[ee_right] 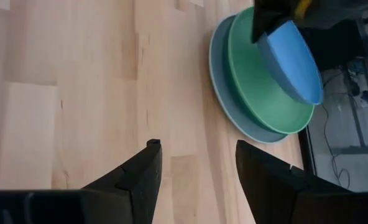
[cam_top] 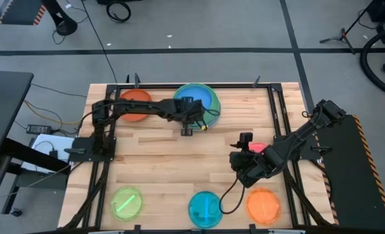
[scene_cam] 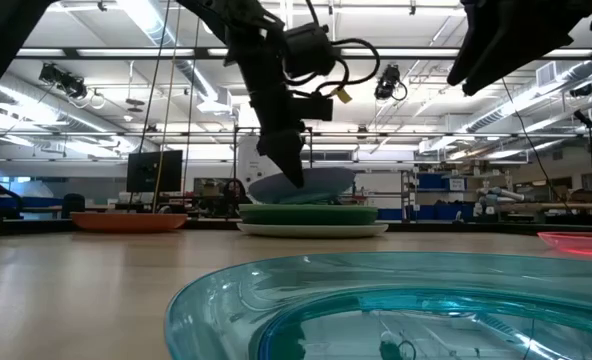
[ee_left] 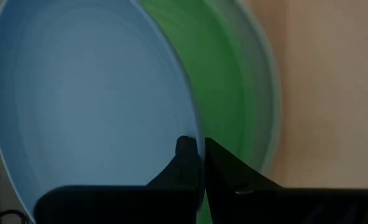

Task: Stack plastic plates
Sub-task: Stack the dark blue plate on top of the light green plate

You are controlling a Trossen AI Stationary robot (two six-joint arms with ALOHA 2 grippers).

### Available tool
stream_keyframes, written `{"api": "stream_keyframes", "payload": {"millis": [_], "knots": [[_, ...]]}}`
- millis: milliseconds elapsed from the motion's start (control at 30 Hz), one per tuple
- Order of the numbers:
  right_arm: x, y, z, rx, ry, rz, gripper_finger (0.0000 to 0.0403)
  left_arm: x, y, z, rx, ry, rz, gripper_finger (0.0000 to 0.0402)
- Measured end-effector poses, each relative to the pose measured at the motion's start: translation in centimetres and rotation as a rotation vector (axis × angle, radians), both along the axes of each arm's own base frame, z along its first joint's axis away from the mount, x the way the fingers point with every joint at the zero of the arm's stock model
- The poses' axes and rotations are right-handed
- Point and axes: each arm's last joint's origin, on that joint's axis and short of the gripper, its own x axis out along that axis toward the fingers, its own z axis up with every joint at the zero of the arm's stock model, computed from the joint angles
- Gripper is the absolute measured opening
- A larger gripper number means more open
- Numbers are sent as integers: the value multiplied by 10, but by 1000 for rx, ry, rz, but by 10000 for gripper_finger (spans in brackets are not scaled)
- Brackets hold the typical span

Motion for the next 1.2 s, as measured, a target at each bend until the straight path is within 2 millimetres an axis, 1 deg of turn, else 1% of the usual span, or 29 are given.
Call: {"api": "stream_keyframes", "payload": {"millis": [100, 200, 333, 400, 533, 667, 767, 933, 1067, 1200], "knots": [[1, -4, 0, -22, -4, -17, 210, 1, 13, 2, 20, -26, 9, 16], [1, -8, 0, -55, 5, -34, 210, 0, 19, 1, 18, -27, -4, 16], [1, -18, 2, -94, 14, -68, 210, 4, 18, 3, -57, -83, -74, 16], [2, -24, 4, -104, 13, -90, 210, 6, 16, 3, -60, -95, -100, 20], [3, -36, 9, -108, 14, -118, 210, 7, 14, -5, -67, -68, -110, 30], [3, -44, 13, -104, 9, -135, 210, 9, 16, -18, -76, -34, -100, 31], [2, -46, 16, -105, 7, -133, 210, 11, 16, -28, -76, -12, -99, 28], [1, -47, 17, -96, 6, -136, 210, 12, 17, -34, -61, 7, -79, 29], [1, -47, 17, -85, 5, -139, 210, 10, 18, -34, -50, 22, -66, 54], [1, -47, 16, -80, 2, -142, 210, 6, 18, -31, -56, 44, -61, 107]]}}
